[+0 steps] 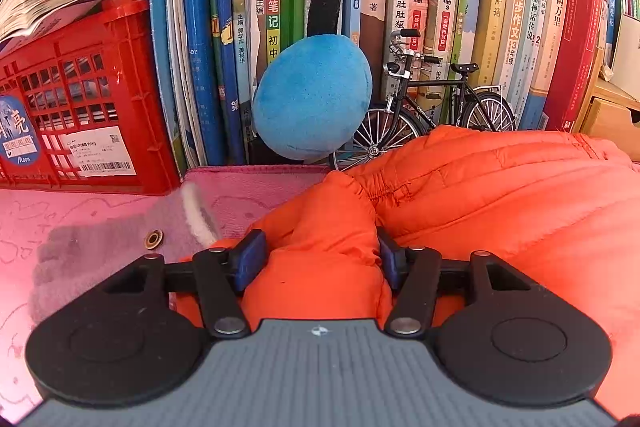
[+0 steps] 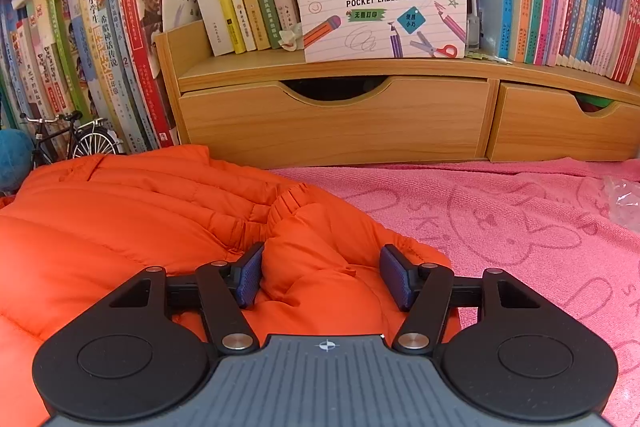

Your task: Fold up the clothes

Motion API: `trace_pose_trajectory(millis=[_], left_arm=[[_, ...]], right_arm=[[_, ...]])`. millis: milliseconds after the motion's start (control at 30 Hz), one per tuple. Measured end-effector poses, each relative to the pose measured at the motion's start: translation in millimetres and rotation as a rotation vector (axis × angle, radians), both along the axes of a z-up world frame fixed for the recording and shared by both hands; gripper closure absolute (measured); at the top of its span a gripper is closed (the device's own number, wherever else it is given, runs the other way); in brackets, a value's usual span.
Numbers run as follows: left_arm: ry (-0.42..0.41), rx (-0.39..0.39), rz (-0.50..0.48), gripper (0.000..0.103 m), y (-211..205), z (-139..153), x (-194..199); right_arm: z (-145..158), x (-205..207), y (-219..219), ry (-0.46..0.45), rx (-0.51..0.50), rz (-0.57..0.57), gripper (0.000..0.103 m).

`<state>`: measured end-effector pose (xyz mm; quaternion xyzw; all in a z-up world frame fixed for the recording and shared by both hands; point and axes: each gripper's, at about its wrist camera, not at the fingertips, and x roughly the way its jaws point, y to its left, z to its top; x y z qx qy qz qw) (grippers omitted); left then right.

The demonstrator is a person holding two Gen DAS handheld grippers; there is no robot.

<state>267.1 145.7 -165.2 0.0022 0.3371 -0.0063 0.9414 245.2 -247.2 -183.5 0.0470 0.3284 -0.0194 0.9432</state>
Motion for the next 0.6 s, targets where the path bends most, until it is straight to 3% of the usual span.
trace_pose_trajectory(millis=[367,467,533,600], left_arm=[[0.000,-0.028,0.004,0.041,4.4,-1.5,2.3],[0.011,0.019,-0.002,0.039,-0.8,1.3,4.2],[0.047,0.093,-0.013,0.035,-6.3,10.5,6.8],[0.089,0.144,-0.021,0.035,-7.7,32.4,4.2]], right_arm=[[-3.2,0.1,-2.2,-0.018,0.007,-0.012,0.036],[-2.5,6.1,1.2,-0.001,-0.033,-0.017,0.028],[9.8,11.6,4.4,0.057,-0.103,-0.037,0.012],[30.6,7.2,3.7,0.077,-0.137,-0.035,0.011]])
